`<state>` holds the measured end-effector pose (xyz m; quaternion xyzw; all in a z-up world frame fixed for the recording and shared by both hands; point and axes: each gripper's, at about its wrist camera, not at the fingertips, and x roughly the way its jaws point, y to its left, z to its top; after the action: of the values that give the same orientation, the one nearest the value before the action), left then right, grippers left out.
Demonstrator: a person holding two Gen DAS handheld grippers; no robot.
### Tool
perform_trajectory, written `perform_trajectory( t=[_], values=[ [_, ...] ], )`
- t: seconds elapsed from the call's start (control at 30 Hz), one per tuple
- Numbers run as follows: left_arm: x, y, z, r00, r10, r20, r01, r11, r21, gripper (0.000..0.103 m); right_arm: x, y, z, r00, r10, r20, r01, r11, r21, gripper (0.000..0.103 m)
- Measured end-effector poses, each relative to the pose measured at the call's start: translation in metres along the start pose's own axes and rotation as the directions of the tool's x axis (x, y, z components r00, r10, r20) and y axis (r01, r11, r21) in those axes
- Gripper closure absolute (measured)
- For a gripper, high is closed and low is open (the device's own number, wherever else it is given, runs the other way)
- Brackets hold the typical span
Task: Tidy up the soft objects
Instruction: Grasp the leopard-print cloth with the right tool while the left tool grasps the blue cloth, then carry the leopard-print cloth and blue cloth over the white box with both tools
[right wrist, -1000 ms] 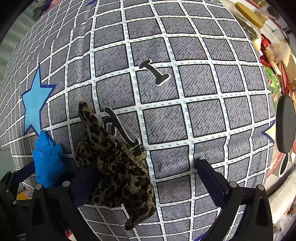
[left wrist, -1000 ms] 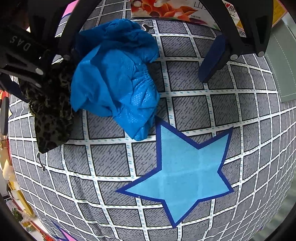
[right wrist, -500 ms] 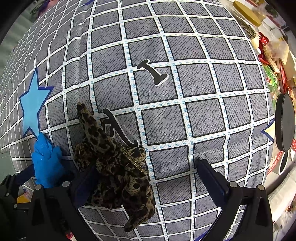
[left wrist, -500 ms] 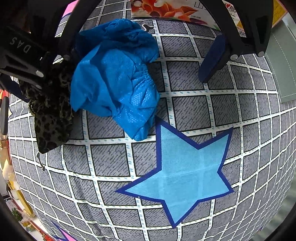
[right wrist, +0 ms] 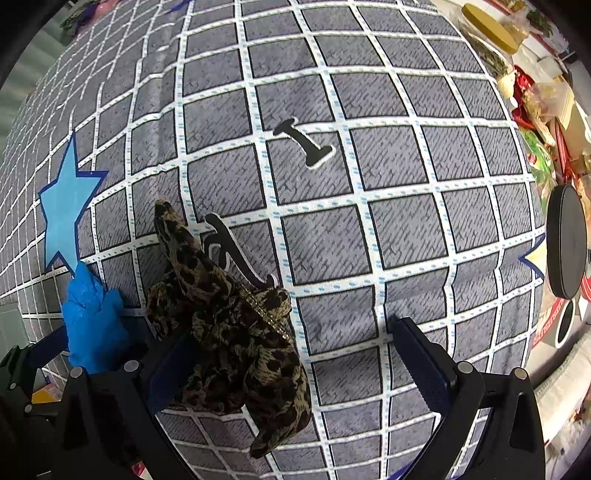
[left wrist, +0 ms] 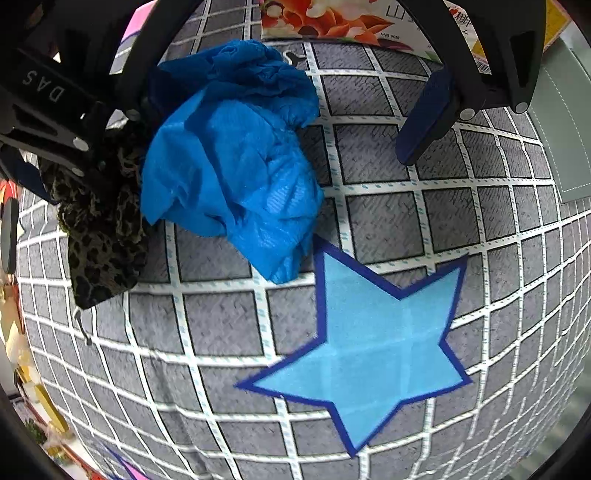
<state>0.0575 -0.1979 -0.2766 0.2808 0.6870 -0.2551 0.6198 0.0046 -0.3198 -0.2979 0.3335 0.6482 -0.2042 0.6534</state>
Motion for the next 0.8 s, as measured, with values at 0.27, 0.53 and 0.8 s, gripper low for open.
perform_trajectory(
  t=[0.27, 0.53, 0.8],
  values=[
    [-0.02, -0.018, -0.012, 0.999, -0.039, 0.012, 0.037, 0.989, 0.145, 0.082, -0.023, 0.023, -0.021, 1.0, 0.022, 0.01, -0.02, 0.99, -0.138, 0.074],
    [-0.041, -0.011, -0.028, 0.997, -0.078, 0.022, 0.073, 0.983, 0.166, 0.082, -0.037, -0.002, -0.04, 0.99, 0.136, -0.027, -0.135, 0.991, 0.017, 0.077],
    [-0.092, -0.021, -0.046, 0.99, -0.087, 0.114, 0.058, 0.969, 0.24, 0.082, -0.066, -0.01, -0.061, 0.98, 0.197, -0.014, -0.195, 0.977, 0.087, 0.077]
  ],
)
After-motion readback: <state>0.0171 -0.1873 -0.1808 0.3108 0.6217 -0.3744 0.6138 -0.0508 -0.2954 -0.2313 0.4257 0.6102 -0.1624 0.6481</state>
